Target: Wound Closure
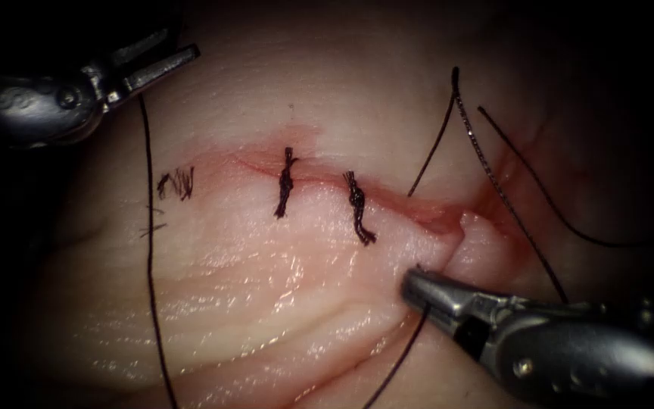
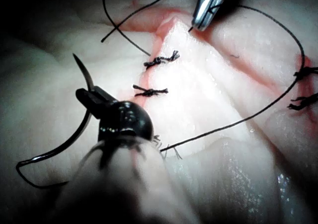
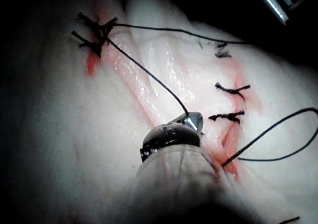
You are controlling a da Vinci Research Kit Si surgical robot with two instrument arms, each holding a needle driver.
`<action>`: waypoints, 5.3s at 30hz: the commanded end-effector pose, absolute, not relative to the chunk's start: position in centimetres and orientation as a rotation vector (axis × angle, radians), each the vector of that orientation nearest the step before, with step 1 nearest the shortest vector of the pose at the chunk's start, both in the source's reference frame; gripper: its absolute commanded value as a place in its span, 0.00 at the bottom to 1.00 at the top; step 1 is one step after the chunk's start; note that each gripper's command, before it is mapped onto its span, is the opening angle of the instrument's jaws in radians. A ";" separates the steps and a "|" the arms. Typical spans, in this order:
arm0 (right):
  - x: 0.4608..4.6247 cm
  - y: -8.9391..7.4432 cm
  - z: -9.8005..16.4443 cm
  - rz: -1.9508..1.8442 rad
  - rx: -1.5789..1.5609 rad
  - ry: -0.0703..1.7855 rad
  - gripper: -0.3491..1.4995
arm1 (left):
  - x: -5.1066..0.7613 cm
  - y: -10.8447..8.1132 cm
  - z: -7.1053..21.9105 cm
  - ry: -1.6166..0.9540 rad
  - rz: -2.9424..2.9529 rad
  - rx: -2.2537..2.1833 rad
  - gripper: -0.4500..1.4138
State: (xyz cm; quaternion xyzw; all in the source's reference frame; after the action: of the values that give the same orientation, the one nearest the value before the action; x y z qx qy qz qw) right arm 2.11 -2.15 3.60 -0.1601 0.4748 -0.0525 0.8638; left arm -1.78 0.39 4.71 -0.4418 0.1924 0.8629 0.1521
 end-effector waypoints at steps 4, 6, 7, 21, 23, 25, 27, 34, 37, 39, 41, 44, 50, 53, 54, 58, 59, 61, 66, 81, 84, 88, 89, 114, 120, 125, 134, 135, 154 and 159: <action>2.28 -2.6 3.3 -0.132 -0.341 1.021 0.00 | -1.87 0.4 4.8 0.550 2.477 -1.272 0.00; 2.41 -2.9 3.1 -0.179 -0.322 1.024 0.00 | -1.89 0.4 4.8 0.549 2.479 -1.269 0.00; 2.45 -3.0 3.0 -0.196 -0.314 1.023 0.00 | -1.89 0.4 4.8 0.549 2.479 -1.268 0.00; 2.79 -3.7 2.2 -0.280 -0.257 1.139 0.55 | -1.93 0.5 4.7 0.522 2.458 -1.257 0.00; 2.66 -3.5 2.3 -0.233 -0.274 1.157 0.76 | -1.93 0.4 4.7 0.522 2.453 -1.254 0.00; 2.54 -3.3 2.4 -0.210 -0.308 1.168 0.89 | -1.93 0.4 4.8 0.531 2.454 -1.252 0.00; 2.45 -3.1 2.5 -0.186 -0.341 1.175 0.94 | -1.93 0.4 4.8 0.535 2.454 -1.248 0.00; 2.23 -2.4 3.2 -0.214 -0.397 1.150 0.97 | -1.93 0.5 4.8 0.531 2.457 -1.228 0.00; 2.20 -2.3 3.4 -0.217 -0.416 1.118 0.97 | -1.93 0.5 4.8 0.529 2.463 -1.223 0.00; 2.18 -2.1 3.6 -0.233 -0.452 1.086 0.96 | -1.93 0.5 4.8 0.526 2.472 -1.214 0.00; 2.15 -2.0 3.8 -0.238 -0.471 1.057 0.94 | -1.93 0.5 4.8 0.526 2.475 -1.213 0.00; 2.13 -1.9 3.9 -0.241 -0.479 1.043 0.93 | -1.93 0.4 4.8 0.525 2.478 -1.218 0.00; 2.15 -1.9 3.9 -0.247 -0.499 1.030 0.22 | -1.96 0.5 4.8 0.522 2.476 -1.221 0.00; 2.15 -1.9 3.8 -0.253 -0.493 1.013 0.00 | -2.01 0.5 4.8 0.519 2.473 -1.225 0.00; 2.15 -2.0 3.8 -0.254 -0.494 1.013 0.00 | -2.02 0.5 4.8 0.517 2.473 -1.231 0.00; 2.16 -2.3 3.6 -0.263 -0.480 1.013 0.00 | -2.06 0.5 4.9 0.516 2.477 -1.232 0.00; 2.19 -2.4 3.5 -0.269 -0.471 1.010 0.00 | -2.06 0.5 4.9 0.516 2.477 -1.232 0.00; 2.27 -2.6 3.4 -0.294 -0.450 1.007 0.00 | -2.07 0.5 4.9 0.513 2.479 -1.237 0.00; 2.44 -3.1 3.2 -0.344 -0.411 0.998 0.00 | -2.07 0.5 4.9 0.512 2.481 -1.235 0.00; 2.45 -3.0 2.5 -0.286 -0.479 1.123 0.99 | -2.08 0.5 4.9 0.507 2.486 -1.238 0.00; 2.28 -2.6 2.8 -0.273 -0.490 1.093 0.99 | -2.09 0.5 4.9 0.507 2.492 -1.235 0.00; 2.19 -2.4 3.1 -0.263 -0.497 1.057 0.99 | -2.11 0.5 5.0 0.505 2.497 -1.235 0.00; 2.17 -2.3 3.1 -0.260 -0.497 1.051 0.99 | -2.11 0.5 5.0 0.505 2.497 -1.235 0.00; -0.02 -2.2 3.1 0.279 -0.260 1.308 0.99 | -1.98 0.5 5.0 0.492 2.502 -1.250 0.00; 0.14 -2.4 3.4 0.642 0.062 1.359 0.99 | -1.83 0.6 4.9 0.488 2.512 -1.224 0.00; 0.46 -2.3 3.2 0.064 -0.438 1.008 0.91 | -1.90 0.6 4.9 0.494 2.509 -1.215 0.00; 0.92 -1.7 3.2 -0.309 -0.513 0.613 0.95 | -1.92 0.5 4.9 0.499 2.508 -1.213 0.00; 1.02 -1.7 3.2 -0.335 -0.526 0.586 0.96 | -1.92 0.5 4.9 0.500 2.508 -1.213 0.00; 1.84 -1.4 3.5 0.500 -0.186 0.558 0.79 | -2.01 0.5 5.0 0.508 2.504 -1.229 0.00; 1.96 -1.5 3.5 0.475 -0.145 0.666 0.79 | -2.02 0.5 5.0 0.506 2.507 -1.231 0.00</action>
State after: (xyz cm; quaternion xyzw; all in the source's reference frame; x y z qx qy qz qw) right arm 1.91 -1.53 3.41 -0.0654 0.3315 0.2310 0.9124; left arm -1.96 0.48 4.97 -0.4279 0.1762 0.8735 0.1514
